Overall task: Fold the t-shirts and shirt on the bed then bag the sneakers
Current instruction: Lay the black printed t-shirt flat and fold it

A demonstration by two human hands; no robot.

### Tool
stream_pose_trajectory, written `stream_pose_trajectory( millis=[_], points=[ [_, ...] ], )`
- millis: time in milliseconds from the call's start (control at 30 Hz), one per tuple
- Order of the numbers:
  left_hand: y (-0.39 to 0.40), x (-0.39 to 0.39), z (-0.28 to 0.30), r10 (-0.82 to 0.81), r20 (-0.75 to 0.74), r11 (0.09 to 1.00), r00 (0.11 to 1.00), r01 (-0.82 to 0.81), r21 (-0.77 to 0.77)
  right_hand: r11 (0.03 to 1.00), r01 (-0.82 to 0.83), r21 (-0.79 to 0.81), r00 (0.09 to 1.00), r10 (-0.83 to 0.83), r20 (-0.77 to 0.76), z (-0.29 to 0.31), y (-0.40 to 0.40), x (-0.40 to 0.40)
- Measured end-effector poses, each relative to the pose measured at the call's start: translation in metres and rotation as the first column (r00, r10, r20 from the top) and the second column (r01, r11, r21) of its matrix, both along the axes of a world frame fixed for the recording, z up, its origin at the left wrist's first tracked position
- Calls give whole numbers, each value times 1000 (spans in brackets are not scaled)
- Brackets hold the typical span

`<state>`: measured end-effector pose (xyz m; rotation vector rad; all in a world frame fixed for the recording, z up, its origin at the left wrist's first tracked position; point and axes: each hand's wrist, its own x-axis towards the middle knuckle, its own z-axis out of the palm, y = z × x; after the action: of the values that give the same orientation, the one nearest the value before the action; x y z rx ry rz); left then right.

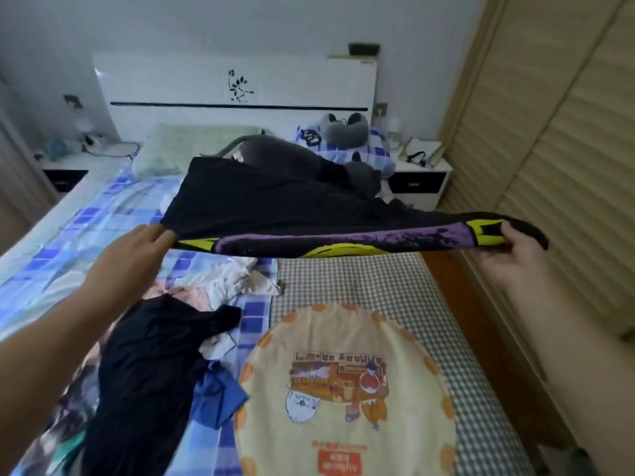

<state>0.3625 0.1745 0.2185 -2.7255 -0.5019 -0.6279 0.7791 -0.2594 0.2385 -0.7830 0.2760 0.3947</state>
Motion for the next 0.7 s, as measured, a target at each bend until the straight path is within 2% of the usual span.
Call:
stream_pose_trajectory(
  millis=[133,233,333,400,467,500,533,567,600,633,667,700],
  points=[
    [-55,-52,-127,-36,-157,991,987,15,-136,982,-34,-188,976,-7,-217,-141,-42,-37],
    [-89,-83,-241,-41,-293,956,955,-48,-289,961,-61,-270,902,-63,-427,-265,-76,-67],
    [-126,-118,-362,27,-432,886,901,-222,-408,918,-64,-391,843,-159,-513,-356,-97,-121],
    [-166,-128,-404,214,-430,766,877,-424,-484,941,8,-339,790,-214,-574,-408,-115,-143],
    [-210,-117,-411,481,-360,469,800,-581,-665,939,10,-345,836,-197,-512,-428,-123,-161],
    [-227,-107,-410,635,-318,242,704,-572,-784,896,-75,-437,884,-143,-445,-430,-121,-167],
    [-238,-97,-408,758,-325,-14,565,-484,-875,815,-109,-569,936,-109,-334,-432,-120,-170],
    [-243,-91,-408,837,-343,-235,427,-285,-929,764,-122,-634,953,-88,-290,-438,-115,-171],
    [-238,-86,-409,879,-367,-376,304,-29,-926,659,-169,-733,973,-9,-232,-434,-107,-173],
    [-224,-86,-413,896,-390,-434,215,225,-873,600,-243,-762,959,31,-282,-434,-103,-170],
    [-208,-85,-417,895,-399,-446,201,350,-824,532,-280,-799,953,49,-300,-436,-100,-166],
    [-192,-82,-421,908,-376,-420,187,410,-810,579,-286,-763,937,3,-350,-438,-96,-160]
  ],
)
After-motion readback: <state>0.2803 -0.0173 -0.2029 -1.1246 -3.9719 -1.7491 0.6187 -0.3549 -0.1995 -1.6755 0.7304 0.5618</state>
